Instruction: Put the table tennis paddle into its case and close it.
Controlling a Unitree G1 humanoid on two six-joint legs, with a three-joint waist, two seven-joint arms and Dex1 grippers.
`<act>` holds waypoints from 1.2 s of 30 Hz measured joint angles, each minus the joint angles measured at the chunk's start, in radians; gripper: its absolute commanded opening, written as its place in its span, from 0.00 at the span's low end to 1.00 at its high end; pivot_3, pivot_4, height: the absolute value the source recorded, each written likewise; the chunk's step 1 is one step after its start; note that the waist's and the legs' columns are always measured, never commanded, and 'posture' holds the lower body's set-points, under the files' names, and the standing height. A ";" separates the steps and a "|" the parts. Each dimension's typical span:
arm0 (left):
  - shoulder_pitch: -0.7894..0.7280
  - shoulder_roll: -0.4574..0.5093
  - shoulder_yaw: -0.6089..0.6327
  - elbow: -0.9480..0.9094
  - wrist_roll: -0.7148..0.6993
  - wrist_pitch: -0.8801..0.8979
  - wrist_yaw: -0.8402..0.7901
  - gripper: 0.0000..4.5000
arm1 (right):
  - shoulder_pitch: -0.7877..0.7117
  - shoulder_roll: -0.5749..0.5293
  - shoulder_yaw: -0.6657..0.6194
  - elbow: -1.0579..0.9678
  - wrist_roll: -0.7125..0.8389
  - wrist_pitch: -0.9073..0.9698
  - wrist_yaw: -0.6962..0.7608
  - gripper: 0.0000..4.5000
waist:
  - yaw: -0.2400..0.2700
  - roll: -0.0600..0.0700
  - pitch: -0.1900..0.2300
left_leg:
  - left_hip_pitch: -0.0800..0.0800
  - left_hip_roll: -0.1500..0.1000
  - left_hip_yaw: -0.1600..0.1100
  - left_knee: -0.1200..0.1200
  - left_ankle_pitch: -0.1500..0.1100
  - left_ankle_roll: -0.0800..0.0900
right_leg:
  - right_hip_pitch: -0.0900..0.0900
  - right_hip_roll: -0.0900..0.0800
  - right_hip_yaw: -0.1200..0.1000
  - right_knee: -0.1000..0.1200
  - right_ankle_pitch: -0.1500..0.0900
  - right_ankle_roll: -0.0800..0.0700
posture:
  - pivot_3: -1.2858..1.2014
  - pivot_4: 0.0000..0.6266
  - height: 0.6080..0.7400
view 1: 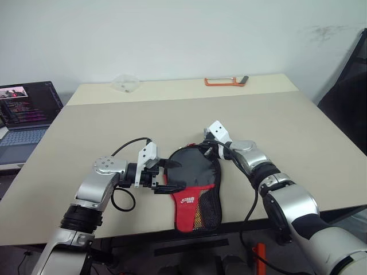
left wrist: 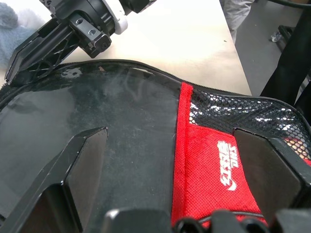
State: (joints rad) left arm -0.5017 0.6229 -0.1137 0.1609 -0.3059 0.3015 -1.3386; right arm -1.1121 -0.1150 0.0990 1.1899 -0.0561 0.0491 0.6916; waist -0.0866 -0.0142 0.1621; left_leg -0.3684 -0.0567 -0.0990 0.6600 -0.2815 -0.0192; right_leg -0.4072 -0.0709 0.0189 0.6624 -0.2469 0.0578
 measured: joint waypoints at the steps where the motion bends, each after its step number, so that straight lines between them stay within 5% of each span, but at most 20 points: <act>1: 0.000 0.000 0.000 0.001 0.000 -0.002 0.000 1.00 | 0.000 0.000 0.000 0.000 0.000 0.000 0.000 0.00 | 0.000 0.000 0.000 | 0.000 0.000 0.000 0.000 0.000 0.000 | 0.000 0.000 0.000 0.000 0.000 0.000 | 0.52 0.24 1.00; 31: 0.000 -0.001 -0.008 0.007 0.001 -0.005 0.019 1.00 | -0.021 0.011 -0.014 0.016 -0.021 -0.017 -0.014 0.00 | 0.001 0.002 0.003 | 0.000 0.000 0.000 0.000 0.000 0.000 | 0.000 0.000 0.000 -0.001 0.000 0.000 | 0.52 0.24 1.00; 36: 0.000 -0.005 -0.011 0.007 0.001 -0.005 0.019 1.00 | 0.001 0.020 0.000 0.011 -0.028 -0.004 0.004 0.29 | 0.001 0.002 0.003 | 0.000 0.000 0.000 0.000 0.000 0.000 | 0.000 0.000 0.000 0.000 0.000 0.000 | 0.52 0.24 1.00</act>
State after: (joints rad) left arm -0.5017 0.6177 -0.1249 0.1681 -0.3052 0.2967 -1.3198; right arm -1.1111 -0.0950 0.0986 1.2013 -0.0846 0.0456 0.6959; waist -0.0853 -0.0121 0.1655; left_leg -0.3686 -0.0567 -0.0992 0.6598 -0.2815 -0.0193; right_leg -0.4071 -0.0709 0.0186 0.6619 -0.2470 0.0579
